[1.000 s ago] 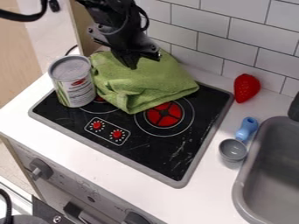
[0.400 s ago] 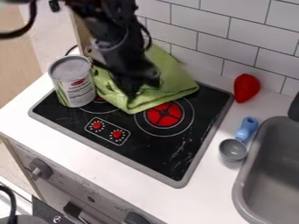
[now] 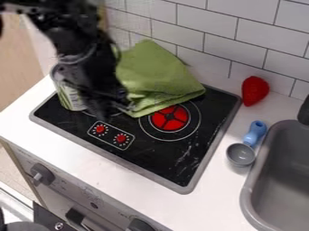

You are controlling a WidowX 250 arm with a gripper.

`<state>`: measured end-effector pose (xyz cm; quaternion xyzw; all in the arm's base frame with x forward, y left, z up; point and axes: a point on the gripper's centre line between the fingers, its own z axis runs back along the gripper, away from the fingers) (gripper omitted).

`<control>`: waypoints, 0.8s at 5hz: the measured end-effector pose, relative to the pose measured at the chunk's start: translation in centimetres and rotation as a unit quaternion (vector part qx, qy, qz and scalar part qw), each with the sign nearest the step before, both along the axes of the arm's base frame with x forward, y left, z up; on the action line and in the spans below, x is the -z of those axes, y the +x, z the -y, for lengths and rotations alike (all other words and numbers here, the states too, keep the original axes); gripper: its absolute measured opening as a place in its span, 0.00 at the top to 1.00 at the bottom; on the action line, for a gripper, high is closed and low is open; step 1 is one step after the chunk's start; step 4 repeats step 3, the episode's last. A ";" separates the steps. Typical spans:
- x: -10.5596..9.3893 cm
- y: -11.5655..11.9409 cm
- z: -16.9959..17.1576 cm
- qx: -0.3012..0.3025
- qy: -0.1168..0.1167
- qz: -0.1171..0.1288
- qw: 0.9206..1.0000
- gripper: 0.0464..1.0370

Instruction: Put the green cloth to the top of the stove

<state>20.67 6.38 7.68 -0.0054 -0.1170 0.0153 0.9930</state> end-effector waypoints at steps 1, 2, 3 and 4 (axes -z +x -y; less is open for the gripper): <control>0.5 -1.1 -1.8 -0.045 0.008 -0.024 0.999 0.83; 0.9 -2.8 -3.8 -0.059 0.008 -0.033 0.998 0.58; 0.9 -3.7 -5.2 -0.062 0.012 -0.034 0.997 0.28; 0.9 -3.7 -5.2 -0.062 0.012 -0.034 0.997 0.28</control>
